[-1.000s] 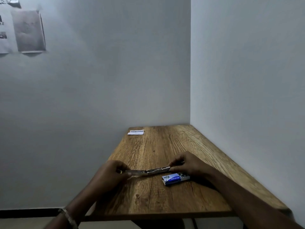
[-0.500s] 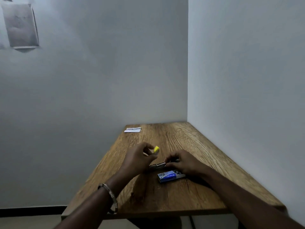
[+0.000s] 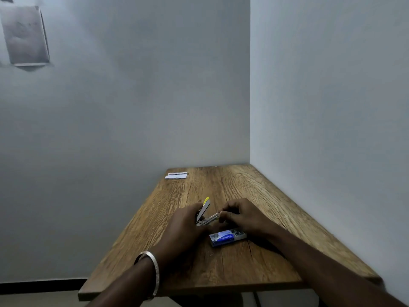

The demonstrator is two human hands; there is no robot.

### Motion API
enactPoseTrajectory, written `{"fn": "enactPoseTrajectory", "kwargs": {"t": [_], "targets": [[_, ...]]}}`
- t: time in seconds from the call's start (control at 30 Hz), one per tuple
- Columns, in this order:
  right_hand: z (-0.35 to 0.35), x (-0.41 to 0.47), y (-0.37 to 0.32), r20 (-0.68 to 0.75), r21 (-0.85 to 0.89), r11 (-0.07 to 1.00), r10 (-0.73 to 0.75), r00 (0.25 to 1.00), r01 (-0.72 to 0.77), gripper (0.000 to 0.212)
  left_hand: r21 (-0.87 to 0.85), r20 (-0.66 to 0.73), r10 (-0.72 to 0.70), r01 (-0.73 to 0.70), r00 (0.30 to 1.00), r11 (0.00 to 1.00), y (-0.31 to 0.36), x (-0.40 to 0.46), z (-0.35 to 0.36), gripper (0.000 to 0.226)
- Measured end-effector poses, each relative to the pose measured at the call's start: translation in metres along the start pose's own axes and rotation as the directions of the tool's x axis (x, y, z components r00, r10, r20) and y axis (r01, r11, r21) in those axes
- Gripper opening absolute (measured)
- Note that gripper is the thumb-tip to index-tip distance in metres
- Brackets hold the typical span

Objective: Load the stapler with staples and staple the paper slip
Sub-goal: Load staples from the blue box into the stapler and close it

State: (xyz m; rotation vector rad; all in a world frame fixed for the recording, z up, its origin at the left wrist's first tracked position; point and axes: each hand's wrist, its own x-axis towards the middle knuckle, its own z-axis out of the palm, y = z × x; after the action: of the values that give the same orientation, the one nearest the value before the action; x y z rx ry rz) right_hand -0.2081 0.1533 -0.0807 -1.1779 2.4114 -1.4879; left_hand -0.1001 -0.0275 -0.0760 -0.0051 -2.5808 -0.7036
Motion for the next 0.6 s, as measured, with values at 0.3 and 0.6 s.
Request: {"fn": "enactPoseTrajectory", "kwargs": {"t": [0.3,0.6], "targets": [[-0.001,0.002,-0.002,-0.113,0.278,0.958,-0.040,0.993,0.070,0.019,-0.216,-0.038,-0.124,0.113,0.992,0.970,0.014,-0.003,0.003,0.010],[-0.003,0.003,-0.008,0.205,0.738,0.655,0.013,0.979,-0.163,0.064,-0.698,0.168,-0.154,0.228,0.974,0.679,0.047,-0.005,0.003,0.022]]}}
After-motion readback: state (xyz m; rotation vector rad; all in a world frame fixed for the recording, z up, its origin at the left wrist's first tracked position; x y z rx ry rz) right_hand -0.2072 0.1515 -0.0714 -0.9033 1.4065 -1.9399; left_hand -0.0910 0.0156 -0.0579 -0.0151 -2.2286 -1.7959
